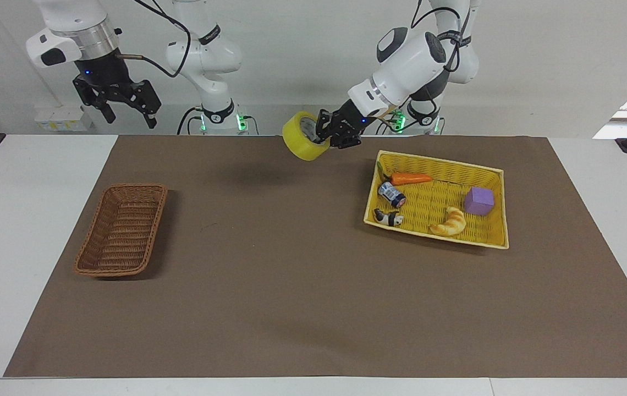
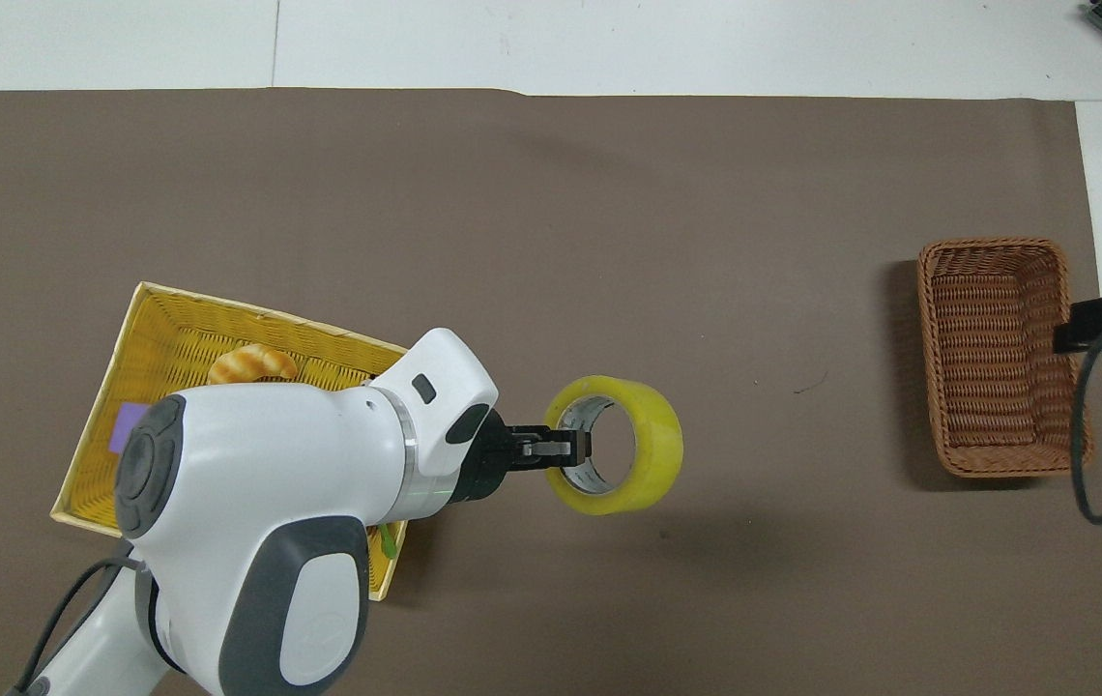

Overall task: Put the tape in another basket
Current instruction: 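Lift the tape roll with the left gripper and carry it toward the table center, then reach the right gripper toward the tape roll held by the left gripper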

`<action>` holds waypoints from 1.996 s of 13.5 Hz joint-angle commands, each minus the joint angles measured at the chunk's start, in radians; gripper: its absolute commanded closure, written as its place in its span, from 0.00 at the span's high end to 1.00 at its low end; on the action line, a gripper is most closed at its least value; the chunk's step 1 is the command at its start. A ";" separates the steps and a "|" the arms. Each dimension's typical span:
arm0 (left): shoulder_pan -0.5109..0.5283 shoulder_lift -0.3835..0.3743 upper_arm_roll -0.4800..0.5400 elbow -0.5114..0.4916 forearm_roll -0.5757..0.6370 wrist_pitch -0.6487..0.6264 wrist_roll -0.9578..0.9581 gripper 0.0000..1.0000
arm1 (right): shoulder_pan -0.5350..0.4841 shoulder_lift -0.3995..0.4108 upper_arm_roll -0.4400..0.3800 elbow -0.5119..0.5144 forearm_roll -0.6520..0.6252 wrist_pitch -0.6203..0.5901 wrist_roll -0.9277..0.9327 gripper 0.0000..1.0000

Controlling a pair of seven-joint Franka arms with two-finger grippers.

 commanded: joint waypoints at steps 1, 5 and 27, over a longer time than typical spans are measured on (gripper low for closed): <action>-0.021 0.003 0.009 0.020 -0.013 0.000 -0.002 0.00 | 0.010 0.002 -0.002 0.006 0.013 0.030 -0.022 1.00; -0.021 0.000 0.001 0.020 -0.013 -0.017 -0.005 0.00 | 0.068 -0.002 0.009 -0.056 0.159 0.090 -0.020 1.00; -0.029 0.077 -0.074 0.168 0.058 0.077 -0.223 0.00 | 0.283 -0.081 0.012 -0.330 0.575 0.159 -0.026 0.36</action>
